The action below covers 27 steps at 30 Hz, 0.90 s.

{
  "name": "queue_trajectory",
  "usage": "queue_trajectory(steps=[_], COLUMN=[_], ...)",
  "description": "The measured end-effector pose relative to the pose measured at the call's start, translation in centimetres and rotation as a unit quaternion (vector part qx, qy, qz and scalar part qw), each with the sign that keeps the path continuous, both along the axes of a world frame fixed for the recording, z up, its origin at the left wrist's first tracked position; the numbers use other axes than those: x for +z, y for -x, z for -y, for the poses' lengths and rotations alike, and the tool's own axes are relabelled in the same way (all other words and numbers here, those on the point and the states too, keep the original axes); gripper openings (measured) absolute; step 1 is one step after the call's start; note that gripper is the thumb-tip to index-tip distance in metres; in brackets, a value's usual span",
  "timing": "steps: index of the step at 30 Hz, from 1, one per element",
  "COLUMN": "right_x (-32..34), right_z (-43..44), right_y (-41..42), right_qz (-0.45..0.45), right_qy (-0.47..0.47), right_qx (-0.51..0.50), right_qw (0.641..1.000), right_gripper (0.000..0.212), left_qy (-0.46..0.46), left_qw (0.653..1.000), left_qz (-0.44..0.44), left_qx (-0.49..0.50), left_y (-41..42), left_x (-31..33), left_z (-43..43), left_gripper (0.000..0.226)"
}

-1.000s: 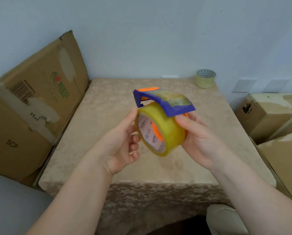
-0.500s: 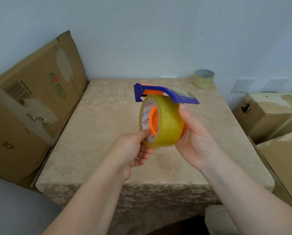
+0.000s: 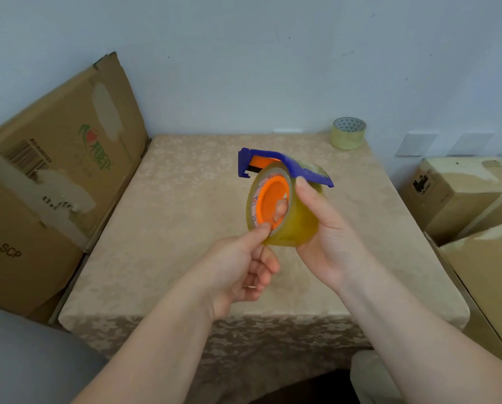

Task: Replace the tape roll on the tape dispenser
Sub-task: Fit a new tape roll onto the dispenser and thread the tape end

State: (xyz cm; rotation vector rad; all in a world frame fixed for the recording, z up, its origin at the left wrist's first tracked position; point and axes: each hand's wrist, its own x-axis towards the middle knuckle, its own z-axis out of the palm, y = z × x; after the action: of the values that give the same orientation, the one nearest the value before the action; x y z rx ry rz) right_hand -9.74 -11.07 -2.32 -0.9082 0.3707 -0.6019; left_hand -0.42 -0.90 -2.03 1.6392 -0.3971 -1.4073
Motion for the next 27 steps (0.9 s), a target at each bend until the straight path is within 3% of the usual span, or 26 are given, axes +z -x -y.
queue_trajectory(steps=[3, 8, 13, 17, 22, 27], right_x=[0.3, 0.8, 0.9, 0.7, 1.1, 0.2], right_z=[0.2, 0.0, -0.2, -0.3, -0.3, 0.5], right_y=[0.3, 0.6, 0.5, 0.4, 0.3, 0.1], right_qz=[0.010, 0.047, 0.059, 0.058, 0.030, -0.117], right_qy=[-0.068, -0.135, -0.157, -0.171, -0.137, -0.132], right_qx=[0.004, 0.024, 0.032, 0.029, 0.028, 0.008], right_qw=[0.998, 0.989, 0.985, 0.983, 0.990, 0.984], right_gripper=[0.031, 0.034, 0.044, 0.048, 0.055, 0.072], left_qy=[0.006, 0.106, 0.135, 0.150, 0.173, 0.161], left_qw=[0.998, 0.980, 0.953, 0.940, 0.951, 0.970], left_qz=[0.032, -0.112, -0.220, -0.256, -0.201, -0.058], left_qx=[0.048, 0.124, 0.160, 0.168, 0.162, 0.172], left_y=[-0.4, -0.7, -0.3, -0.1, -0.6, -2.1], left_x=[0.0, 0.8, 0.9, 0.8, 0.8, 1.1], left_z=[0.1, 0.2, 0.2, 0.0, -0.1, -0.2], left_gripper=[0.042, 0.024, 0.025, 0.035, 0.038, 0.030])
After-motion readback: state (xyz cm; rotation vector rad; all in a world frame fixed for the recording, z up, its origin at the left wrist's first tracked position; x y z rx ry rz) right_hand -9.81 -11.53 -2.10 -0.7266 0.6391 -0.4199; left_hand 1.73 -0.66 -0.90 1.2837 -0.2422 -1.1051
